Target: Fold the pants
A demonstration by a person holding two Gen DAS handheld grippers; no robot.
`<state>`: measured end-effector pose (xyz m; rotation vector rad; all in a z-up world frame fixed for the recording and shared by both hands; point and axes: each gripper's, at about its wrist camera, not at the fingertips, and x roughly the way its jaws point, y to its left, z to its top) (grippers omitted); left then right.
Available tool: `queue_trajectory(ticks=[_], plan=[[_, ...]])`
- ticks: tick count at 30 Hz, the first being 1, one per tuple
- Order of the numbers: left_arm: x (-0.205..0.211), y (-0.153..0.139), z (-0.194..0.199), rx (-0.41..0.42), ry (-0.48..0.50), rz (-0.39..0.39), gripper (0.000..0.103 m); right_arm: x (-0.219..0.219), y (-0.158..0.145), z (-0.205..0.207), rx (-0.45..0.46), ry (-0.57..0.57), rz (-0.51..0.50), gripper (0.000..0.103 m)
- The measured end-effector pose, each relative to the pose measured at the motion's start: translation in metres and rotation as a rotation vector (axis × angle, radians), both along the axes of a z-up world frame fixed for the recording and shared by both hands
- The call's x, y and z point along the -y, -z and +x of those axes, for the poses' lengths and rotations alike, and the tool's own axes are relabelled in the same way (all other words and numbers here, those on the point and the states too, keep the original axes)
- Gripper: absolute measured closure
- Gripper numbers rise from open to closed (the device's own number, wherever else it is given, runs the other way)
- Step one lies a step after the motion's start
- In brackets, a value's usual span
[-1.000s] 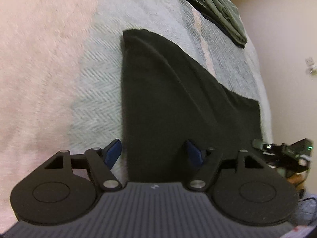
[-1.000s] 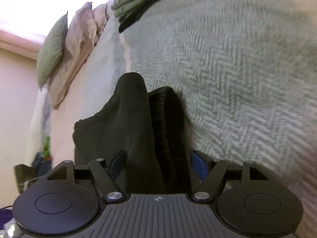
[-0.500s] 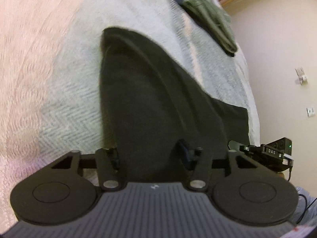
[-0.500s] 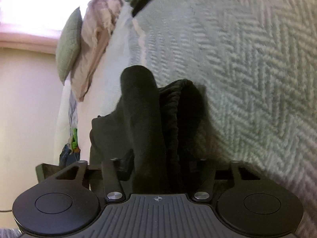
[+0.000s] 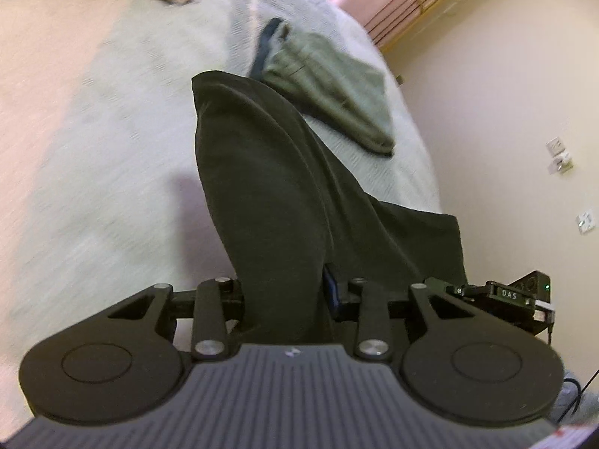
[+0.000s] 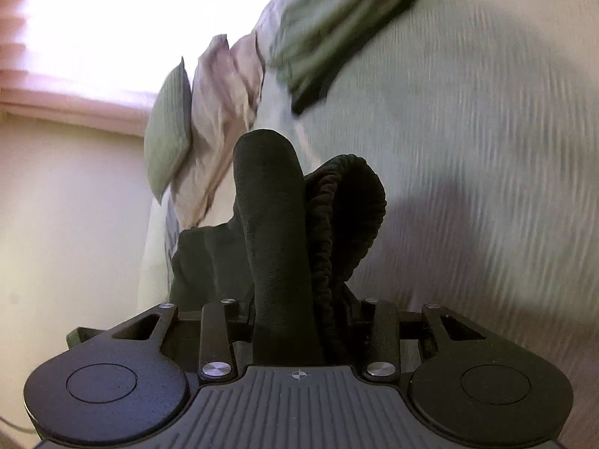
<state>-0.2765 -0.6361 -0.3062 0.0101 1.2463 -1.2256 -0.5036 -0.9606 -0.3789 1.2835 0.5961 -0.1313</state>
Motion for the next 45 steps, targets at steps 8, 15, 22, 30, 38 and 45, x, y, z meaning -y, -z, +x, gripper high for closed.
queue_trajectory(ticks=[8, 15, 22, 30, 38, 45], plan=[[0.187, -0.038, 0.044, 0.000, 0.054, -0.159, 0.073, 0.160, -0.071, 0.048, 0.064, 0.074, -0.148, 0.066], [0.350, -0.066, 0.098, 0.092, 0.104, -0.224, 0.073, 0.274, -0.105, 0.122, 0.119, 0.129, -0.247, 0.066], [0.422, -0.042, 0.139, 0.156, 0.139, -0.168, 0.073, 0.322, -0.071, 0.170, 0.071, 0.170, -0.226, 0.066], [0.441, 0.033, 0.149, 0.173, 0.145, -0.086, 0.062, 0.336, -0.004, 0.182, -0.069, 0.202, -0.264, 0.054], [0.409, 0.023, 0.174, 0.283, 0.058, -0.058, 0.055, 0.309, -0.038, 0.152, -0.168, 0.300, -0.553, 0.037], [0.429, -0.027, 0.121, 0.540, 0.118, -0.112, 0.070, 0.252, -0.091, 0.203, -0.223, 0.139, -1.104, 0.091]])
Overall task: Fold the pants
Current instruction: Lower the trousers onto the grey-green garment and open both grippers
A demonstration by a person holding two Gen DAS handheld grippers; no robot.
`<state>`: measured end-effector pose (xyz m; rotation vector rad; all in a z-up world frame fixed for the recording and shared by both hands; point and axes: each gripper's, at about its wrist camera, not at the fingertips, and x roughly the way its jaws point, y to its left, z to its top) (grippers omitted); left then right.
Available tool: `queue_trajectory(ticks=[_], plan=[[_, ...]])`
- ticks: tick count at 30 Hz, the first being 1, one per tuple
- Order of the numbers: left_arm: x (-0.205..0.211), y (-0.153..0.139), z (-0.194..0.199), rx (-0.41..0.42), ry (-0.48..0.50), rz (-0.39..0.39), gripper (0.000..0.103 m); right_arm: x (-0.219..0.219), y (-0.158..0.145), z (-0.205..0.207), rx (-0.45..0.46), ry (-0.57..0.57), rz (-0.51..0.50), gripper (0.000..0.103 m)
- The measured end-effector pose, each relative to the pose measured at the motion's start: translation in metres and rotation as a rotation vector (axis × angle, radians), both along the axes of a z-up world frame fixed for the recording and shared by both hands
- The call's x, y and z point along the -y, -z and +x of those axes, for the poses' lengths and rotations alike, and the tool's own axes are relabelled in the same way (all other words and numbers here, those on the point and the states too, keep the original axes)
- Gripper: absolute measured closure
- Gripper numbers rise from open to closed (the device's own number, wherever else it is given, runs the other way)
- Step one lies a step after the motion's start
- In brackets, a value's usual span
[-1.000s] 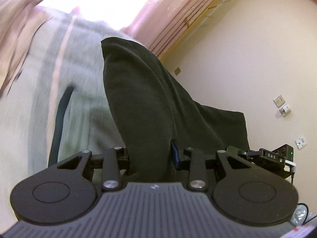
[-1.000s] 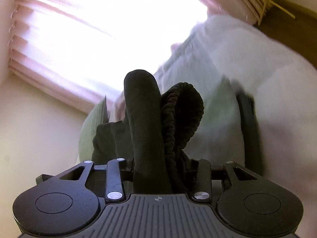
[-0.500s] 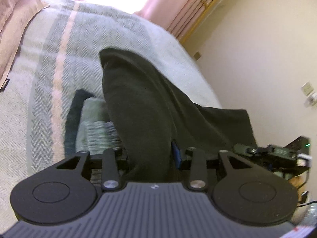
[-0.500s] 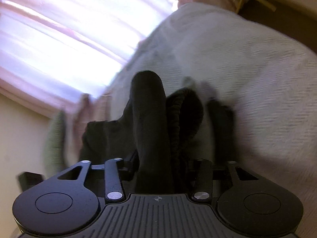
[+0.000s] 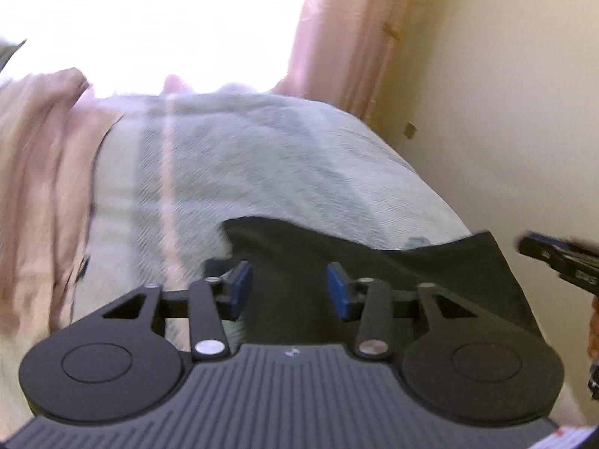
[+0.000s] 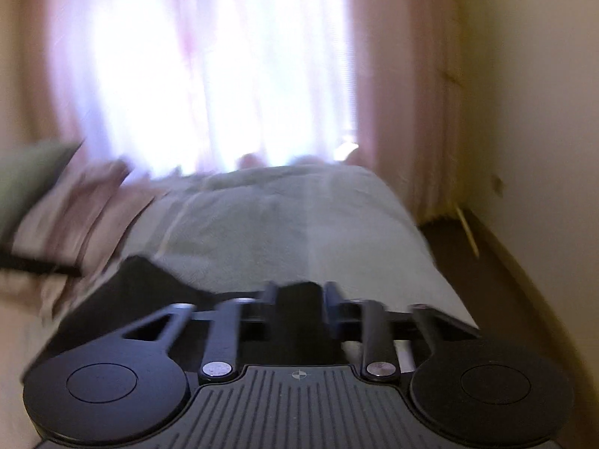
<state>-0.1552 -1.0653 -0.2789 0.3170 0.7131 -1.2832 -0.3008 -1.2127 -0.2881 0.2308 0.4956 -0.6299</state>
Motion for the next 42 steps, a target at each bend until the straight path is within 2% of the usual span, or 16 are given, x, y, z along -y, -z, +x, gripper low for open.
queue_trajectory(ticks=[2, 5, 7, 9, 11, 14, 17, 19, 21, 24, 27, 31, 32, 34, 36, 42], plan=[[0.014, 0.012, -0.022, 0.058, 0.031, 0.031, 0.072, -0.004, 0.019, 0.018, -0.086, -0.020, -0.030, 0.095], [0.026, 0.053, -0.034, 0.096, 0.036, 0.116, 0.078, 0.001, 0.069, 0.030, -0.223, -0.001, -0.023, 0.095], [0.024, 0.067, -0.039, 0.133, 0.049, 0.111, 0.079, 0.002, 0.086, 0.026, -0.219, 0.006, -0.020, 0.095], [0.020, 0.063, -0.039, 0.123, 0.028, 0.100, 0.080, 0.003, 0.080, 0.020, -0.192, 0.004, 0.004, 0.095], [0.013, 0.050, -0.038, 0.093, 0.004, 0.100, 0.080, -0.005, 0.061, 0.008, -0.164, 0.023, 0.034, 0.095], [-0.018, 0.027, -0.053, 0.096, 0.003, 0.074, 0.077, -0.038, 0.027, -0.025, -0.106, 0.014, 0.049, 0.095], [-0.045, 0.014, -0.072, 0.087, 0.012, 0.049, 0.074, -0.081, 0.015, -0.047, -0.096, -0.033, 0.017, 0.095], [-0.059, 0.013, -0.090, 0.113, 0.022, 0.051, 0.073, -0.095, 0.022, -0.045, -0.126, -0.029, 0.018, 0.095], [-0.056, 0.029, -0.099, 0.138, 0.025, 0.110, 0.072, -0.099, 0.044, -0.037, -0.189, -0.024, 0.010, 0.095], [-0.048, 0.048, -0.103, 0.156, 0.005, 0.139, 0.071, -0.091, 0.071, -0.032, -0.196, -0.002, 0.029, 0.095], [-0.041, 0.045, -0.110, 0.196, -0.014, 0.156, 0.071, -0.092, 0.068, -0.021, -0.217, 0.015, 0.026, 0.094], [-0.042, 0.029, -0.111, 0.172, -0.058, 0.188, 0.072, -0.092, 0.048, -0.029, -0.177, 0.035, 0.097, 0.092], [-0.045, 0.022, -0.112, 0.173, -0.069, 0.189, 0.072, -0.094, 0.042, -0.033, -0.164, 0.038, 0.104, 0.089], [-0.052, 0.012, -0.116, 0.179, -0.079, 0.187, 0.070, -0.103, 0.030, -0.045, -0.130, 0.042, 0.110, 0.078], [-0.059, 0.003, -0.118, 0.184, -0.089, 0.193, 0.068, -0.110, 0.019, -0.055, -0.104, 0.040, 0.121, 0.059], [-0.087, -0.030, -0.134, 0.176, -0.109, 0.189, 0.058, -0.134, -0.012, -0.074, -0.057, 0.055, 0.146, 0.044]])
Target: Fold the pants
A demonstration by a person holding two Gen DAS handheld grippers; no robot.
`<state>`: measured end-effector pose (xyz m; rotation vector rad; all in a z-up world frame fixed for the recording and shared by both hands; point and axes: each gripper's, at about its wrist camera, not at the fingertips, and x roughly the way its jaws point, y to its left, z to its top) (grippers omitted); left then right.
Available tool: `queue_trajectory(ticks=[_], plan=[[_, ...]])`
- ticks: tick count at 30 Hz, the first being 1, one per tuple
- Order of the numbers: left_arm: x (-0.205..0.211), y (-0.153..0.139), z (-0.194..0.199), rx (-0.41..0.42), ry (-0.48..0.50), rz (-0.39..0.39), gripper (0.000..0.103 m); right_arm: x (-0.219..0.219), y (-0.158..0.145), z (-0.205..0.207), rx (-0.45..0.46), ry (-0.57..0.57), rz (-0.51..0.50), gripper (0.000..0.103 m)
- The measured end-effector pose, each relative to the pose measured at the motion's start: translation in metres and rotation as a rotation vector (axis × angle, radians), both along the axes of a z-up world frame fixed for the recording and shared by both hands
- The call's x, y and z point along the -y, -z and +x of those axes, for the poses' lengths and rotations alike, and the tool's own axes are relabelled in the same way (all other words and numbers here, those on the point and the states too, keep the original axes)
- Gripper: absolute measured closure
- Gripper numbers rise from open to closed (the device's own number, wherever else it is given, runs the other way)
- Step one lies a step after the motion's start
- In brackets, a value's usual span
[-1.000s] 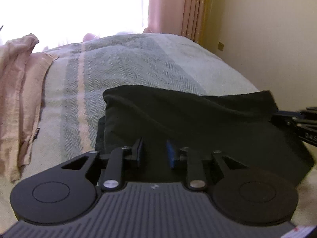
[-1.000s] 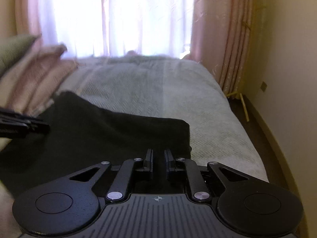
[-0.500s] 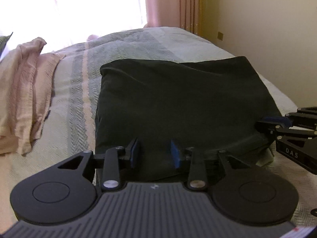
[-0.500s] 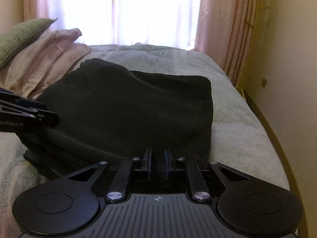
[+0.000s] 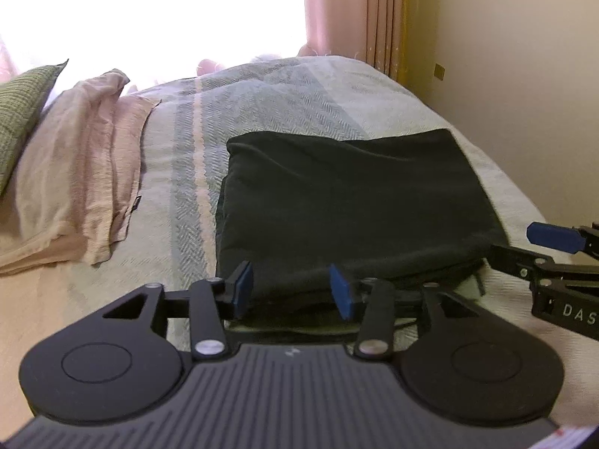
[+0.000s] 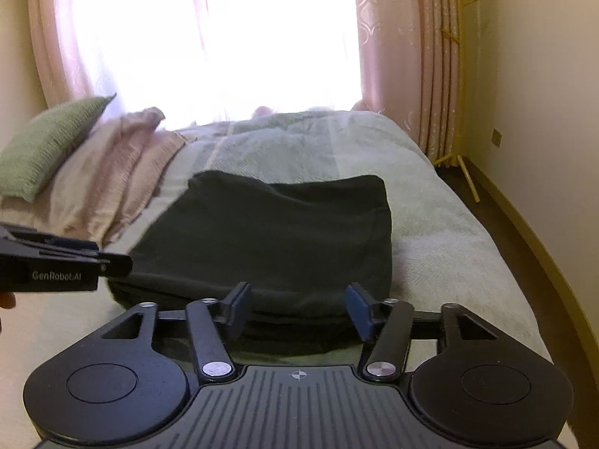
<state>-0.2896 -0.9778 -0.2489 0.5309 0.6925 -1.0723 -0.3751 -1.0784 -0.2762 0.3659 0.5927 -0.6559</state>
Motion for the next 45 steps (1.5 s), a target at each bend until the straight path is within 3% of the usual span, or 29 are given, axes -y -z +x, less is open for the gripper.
queue_trajectory(ticks=[7, 12, 18, 22, 27, 29, 32, 36, 45], plan=[[-0.056, -0.049, -0.021, -0.034, -0.025, -0.028, 0.040, -0.036, -0.050, -0.027, 0.059, 0.022, 0.073, 0.038], [-0.105, -0.090, -0.032, -0.056, -0.054, -0.049, 0.032, -0.066, -0.087, -0.052, 0.085, 0.031, 0.124, 0.036], [-0.157, -0.128, -0.043, -0.072, -0.120, -0.086, 0.016, -0.105, -0.128, -0.077, 0.081, 0.038, 0.115, 0.035], [-0.187, -0.145, -0.056, -0.089, -0.152, -0.089, 0.012, -0.130, -0.149, -0.091, 0.074, 0.031, 0.118, 0.035], [-0.217, -0.168, -0.084, -0.012, -0.141, -0.092, 0.002, -0.163, -0.171, -0.105, 0.052, 0.010, 0.117, 0.034], [-0.230, -0.178, -0.095, 0.002, -0.129, -0.108, 0.002, -0.178, -0.179, -0.109, 0.022, 0.006, 0.092, 0.034], [-0.246, -0.191, -0.103, -0.046, -0.121, -0.132, 0.002, -0.196, -0.189, -0.115, -0.014, -0.002, 0.064, 0.034], [-0.265, -0.206, -0.111, -0.052, -0.114, -0.129, 0.002, -0.216, -0.199, -0.127, -0.023, 0.005, 0.080, 0.034], [-0.310, -0.229, -0.124, -0.064, -0.059, -0.107, 0.002, -0.258, -0.226, -0.154, 0.024, 0.065, 0.114, 0.034]])
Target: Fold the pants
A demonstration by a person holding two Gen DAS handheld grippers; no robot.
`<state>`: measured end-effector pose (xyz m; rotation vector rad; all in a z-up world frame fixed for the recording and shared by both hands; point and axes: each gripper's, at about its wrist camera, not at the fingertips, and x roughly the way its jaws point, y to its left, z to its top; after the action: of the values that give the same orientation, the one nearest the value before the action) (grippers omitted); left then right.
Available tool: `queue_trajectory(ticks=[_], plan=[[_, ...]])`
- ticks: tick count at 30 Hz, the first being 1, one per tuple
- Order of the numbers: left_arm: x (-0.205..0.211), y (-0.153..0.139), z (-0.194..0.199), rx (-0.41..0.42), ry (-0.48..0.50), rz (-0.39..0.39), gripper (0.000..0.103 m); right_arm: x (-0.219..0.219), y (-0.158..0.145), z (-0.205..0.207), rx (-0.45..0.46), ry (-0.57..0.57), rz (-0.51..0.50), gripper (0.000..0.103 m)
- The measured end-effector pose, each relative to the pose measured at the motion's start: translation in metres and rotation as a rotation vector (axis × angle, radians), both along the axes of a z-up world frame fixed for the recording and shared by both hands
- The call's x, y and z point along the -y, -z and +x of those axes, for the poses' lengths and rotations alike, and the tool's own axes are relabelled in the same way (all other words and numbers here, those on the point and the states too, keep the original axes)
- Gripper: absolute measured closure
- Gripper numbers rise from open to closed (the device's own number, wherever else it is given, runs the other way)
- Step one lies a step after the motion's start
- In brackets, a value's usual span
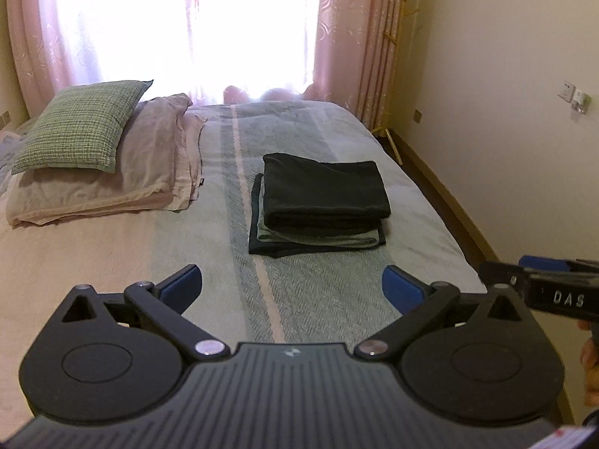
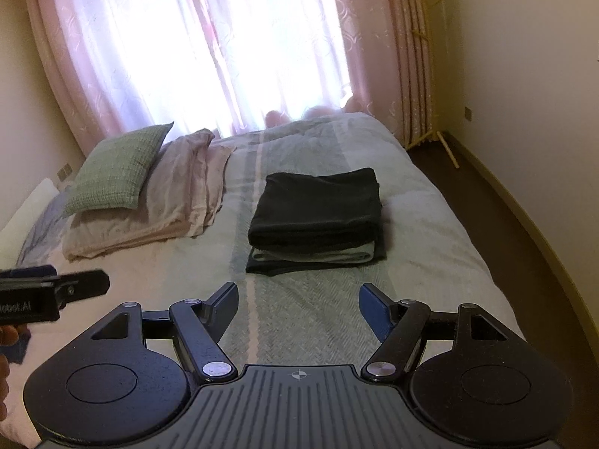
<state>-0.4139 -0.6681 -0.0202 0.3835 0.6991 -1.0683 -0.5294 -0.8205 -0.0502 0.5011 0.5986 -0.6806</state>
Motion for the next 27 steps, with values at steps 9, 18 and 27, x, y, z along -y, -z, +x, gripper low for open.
queue_trajectory(ticks=[9, 18, 27], plan=[[-0.040, -0.005, -0.007, 0.000, 0.037, 0.011, 0.002, -0.051, -0.019, -0.012, 0.013, -0.016, -0.006, 0.034], [-0.062, 0.004, -0.009, -0.011, 0.040, 0.032, 0.002, -0.085, -0.016, -0.011, -0.012, -0.032, -0.005, 0.034], [-0.068, 0.008, -0.009, -0.013, 0.050, 0.044, 0.002, -0.098, -0.011, -0.006, -0.031, -0.029, 0.000, 0.034]])
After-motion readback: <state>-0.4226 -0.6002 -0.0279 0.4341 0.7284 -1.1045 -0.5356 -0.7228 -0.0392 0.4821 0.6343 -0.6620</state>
